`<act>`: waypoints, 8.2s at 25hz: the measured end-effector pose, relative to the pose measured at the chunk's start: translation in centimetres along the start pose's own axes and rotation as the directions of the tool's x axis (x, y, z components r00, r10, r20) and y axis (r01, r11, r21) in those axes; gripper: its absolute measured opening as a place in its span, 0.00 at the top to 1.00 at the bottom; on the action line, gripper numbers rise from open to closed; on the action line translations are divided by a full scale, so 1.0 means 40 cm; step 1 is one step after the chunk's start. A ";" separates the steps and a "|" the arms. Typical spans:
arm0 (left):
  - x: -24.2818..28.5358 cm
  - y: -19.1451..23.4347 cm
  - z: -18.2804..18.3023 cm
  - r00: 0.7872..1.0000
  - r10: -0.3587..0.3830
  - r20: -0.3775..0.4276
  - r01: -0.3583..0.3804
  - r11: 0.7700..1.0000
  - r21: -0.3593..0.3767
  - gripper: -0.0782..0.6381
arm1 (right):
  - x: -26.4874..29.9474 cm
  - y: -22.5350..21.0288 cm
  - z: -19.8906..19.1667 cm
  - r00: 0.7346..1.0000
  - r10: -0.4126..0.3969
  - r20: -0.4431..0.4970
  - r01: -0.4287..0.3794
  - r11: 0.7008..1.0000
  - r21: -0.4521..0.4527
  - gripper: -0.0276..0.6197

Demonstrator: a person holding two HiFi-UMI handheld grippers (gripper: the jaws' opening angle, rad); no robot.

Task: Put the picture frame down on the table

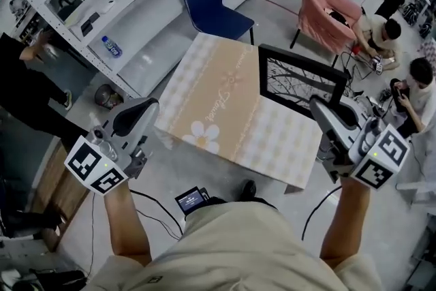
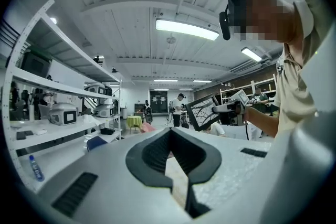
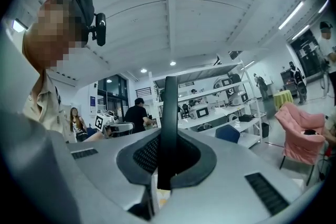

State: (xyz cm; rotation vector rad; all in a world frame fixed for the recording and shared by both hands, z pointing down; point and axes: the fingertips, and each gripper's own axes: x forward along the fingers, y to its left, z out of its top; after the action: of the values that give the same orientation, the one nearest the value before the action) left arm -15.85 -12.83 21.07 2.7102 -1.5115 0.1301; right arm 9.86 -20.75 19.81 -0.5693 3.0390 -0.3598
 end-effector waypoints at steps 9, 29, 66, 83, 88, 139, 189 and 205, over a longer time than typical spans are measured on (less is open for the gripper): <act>-0.002 0.028 -0.019 0.995 0.100 -0.024 -0.100 0.995 0.007 0.88 | 0.034 -0.070 -0.031 0.998 0.065 -0.012 -0.064 0.997 0.030 0.92; 0.174 0.223 -0.087 0.999 -0.045 -0.015 0.044 0.997 -0.057 0.88 | 0.252 -0.190 -0.065 0.997 0.005 -0.078 0.000 0.998 0.059 0.92; 0.355 0.541 -0.353 0.989 -0.120 -0.092 0.092 0.960 -0.265 0.88 | 0.675 -0.459 -0.350 0.963 -0.003 -0.269 0.068 0.970 0.233 0.92; 0.439 0.669 -0.529 0.979 -0.153 -0.137 0.090 0.920 -0.381 0.88 | 0.823 -0.638 -0.620 0.921 -0.029 -0.389 0.167 0.931 0.326 0.92; 0.458 0.690 -0.574 0.974 -0.171 -0.148 0.097 0.907 -0.410 0.88 | 0.853 -0.678 -0.694 0.910 -0.033 -0.414 0.195 0.914 0.357 0.92; 0.460 0.671 -0.655 0.969 -0.204 -0.137 0.116 0.870 -0.479 0.88 | 0.803 -0.883 -1.056 0.707 -0.185 -0.683 0.503 0.810 0.301 0.72; 0.346 0.413 -0.344 0.987 -0.120 -0.111 0.083 0.953 -0.291 0.88 | 0.645 -0.730 -0.789 0.706 -0.236 -0.668 0.375 0.924 0.070 0.64; 0.203 0.139 -0.177 0.994 -0.095 -0.046 0.088 0.987 -0.137 0.88 | 0.326 -0.208 -0.179 0.965 0.007 -0.264 -0.021 0.999 -0.048 0.95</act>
State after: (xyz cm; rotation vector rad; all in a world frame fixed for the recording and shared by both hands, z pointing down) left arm -16.74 -22.11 28.78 2.6424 -1.3278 0.0912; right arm 0.12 -31.39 28.88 -0.5426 3.3145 -0.3881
